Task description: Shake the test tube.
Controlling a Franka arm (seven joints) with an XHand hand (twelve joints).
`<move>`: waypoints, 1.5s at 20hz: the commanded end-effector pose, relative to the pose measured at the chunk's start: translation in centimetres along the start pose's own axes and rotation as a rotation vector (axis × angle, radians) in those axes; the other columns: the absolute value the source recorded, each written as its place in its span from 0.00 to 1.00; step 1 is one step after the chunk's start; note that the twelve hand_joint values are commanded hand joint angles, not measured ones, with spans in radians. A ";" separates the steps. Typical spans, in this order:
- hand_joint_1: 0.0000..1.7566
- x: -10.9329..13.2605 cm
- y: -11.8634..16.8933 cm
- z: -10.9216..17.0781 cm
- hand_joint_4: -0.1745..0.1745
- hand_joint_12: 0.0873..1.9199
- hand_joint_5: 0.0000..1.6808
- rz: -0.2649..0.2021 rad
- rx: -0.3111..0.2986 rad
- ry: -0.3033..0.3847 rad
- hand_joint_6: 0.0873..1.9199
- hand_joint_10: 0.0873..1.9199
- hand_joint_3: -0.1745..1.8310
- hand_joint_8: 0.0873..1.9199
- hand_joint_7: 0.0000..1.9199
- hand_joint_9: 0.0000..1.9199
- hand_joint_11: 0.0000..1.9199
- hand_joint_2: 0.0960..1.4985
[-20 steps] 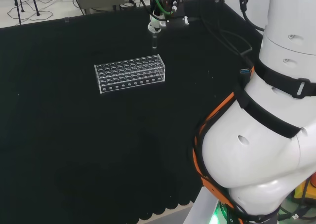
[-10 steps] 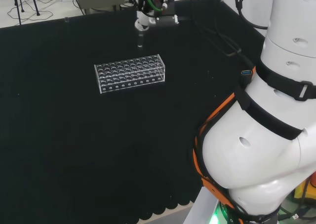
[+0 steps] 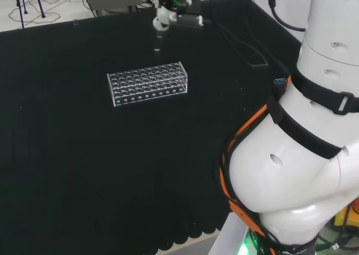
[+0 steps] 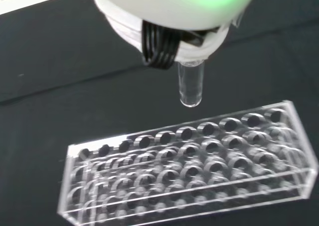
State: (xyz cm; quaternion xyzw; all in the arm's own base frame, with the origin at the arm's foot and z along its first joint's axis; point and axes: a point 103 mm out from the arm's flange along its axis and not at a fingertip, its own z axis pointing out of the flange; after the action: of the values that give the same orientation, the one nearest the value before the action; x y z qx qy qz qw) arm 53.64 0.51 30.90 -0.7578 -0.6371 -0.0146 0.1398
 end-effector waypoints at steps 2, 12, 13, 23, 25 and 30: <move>0.70 -9.1 -1.4 0.5 0.00 0.52 0.80 0.162 0.067 -0.266 0.24 0.38 0.40 0.30 0.87 0.82 0.69 0.39; 0.70 -8.4 -0.4 -1.9 0.00 0.52 0.80 0.136 -0.003 -0.381 0.23 0.38 0.40 0.30 0.87 0.82 0.69 0.39; 0.70 -8.0 -0.3 -1.9 0.00 0.52 0.80 0.127 -0.006 -0.368 0.23 0.38 0.40 0.30 0.87 0.82 0.69 0.39; 0.70 0.3 0.8 -1.8 0.00 0.52 0.80 -0.007 -0.034 -0.092 0.23 0.38 0.40 0.30 0.87 0.82 0.69 0.39; 0.70 2.3 1.0 -2.4 0.00 0.52 0.80 -0.046 -0.048 -0.032 0.23 0.38 0.40 0.30 0.87 0.82 0.69 0.39; 0.70 5.8 0.9 -4.1 0.00 0.52 0.80 -0.134 -0.091 0.094 0.23 0.38 0.40 0.30 0.87 0.82 0.69 0.39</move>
State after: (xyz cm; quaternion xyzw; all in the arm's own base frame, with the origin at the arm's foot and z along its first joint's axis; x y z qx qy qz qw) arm 54.52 0.14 32.67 -0.7597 -0.6418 0.0051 0.1051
